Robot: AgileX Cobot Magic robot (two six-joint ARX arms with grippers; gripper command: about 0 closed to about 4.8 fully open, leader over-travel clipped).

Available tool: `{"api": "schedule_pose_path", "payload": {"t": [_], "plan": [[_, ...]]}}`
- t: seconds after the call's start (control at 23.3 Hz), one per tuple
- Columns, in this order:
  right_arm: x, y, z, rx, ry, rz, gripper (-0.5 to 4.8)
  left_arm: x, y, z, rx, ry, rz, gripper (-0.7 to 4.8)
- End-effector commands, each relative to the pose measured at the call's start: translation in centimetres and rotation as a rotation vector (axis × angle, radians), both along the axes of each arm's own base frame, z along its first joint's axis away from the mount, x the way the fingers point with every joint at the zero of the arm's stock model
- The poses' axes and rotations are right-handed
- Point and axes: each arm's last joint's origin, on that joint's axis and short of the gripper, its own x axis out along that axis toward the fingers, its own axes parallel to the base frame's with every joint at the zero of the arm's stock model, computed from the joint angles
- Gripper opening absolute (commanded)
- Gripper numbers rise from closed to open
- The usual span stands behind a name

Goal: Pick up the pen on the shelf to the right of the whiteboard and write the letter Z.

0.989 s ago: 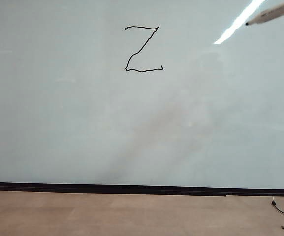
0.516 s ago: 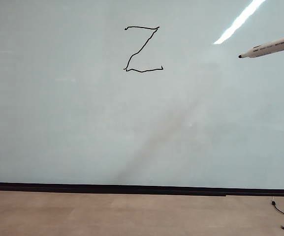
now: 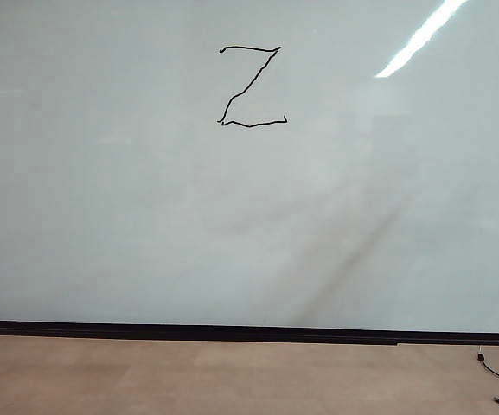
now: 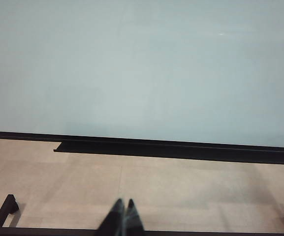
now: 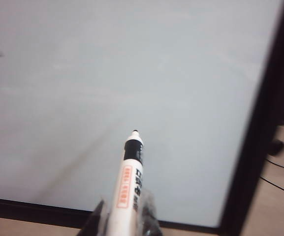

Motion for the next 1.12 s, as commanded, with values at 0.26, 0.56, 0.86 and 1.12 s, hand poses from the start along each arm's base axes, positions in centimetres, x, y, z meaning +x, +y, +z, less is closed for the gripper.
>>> {"api": "schedule_pose_path", "payload": {"t": [0.26, 0.56, 0.86, 1.12], "plan": [[0.2, -2.1, 0.0, 0.002, 0.011, -0.097, -0.05, 0.0, 0.0, 0.1, 0.004, -0.007, -0.001, -0.04], [0.2, -2.3, 0.0, 0.007, 0.015, -0.131, -0.05, 0.0, 0.0, 0.1, 0.004, -0.007, -0.001, -0.04], [0.2, -2.3, -0.1, 0.007, 0.021, -0.132, -0.05, 0.0, 0.0, 0.1, 0.004, -0.007, -0.001, -0.04], [0.2, -2.3, -0.1, 0.007, 0.02, -0.131, -0.05, 0.0, 0.0, 0.1, 0.004, -0.007, -0.001, -0.04]]}}
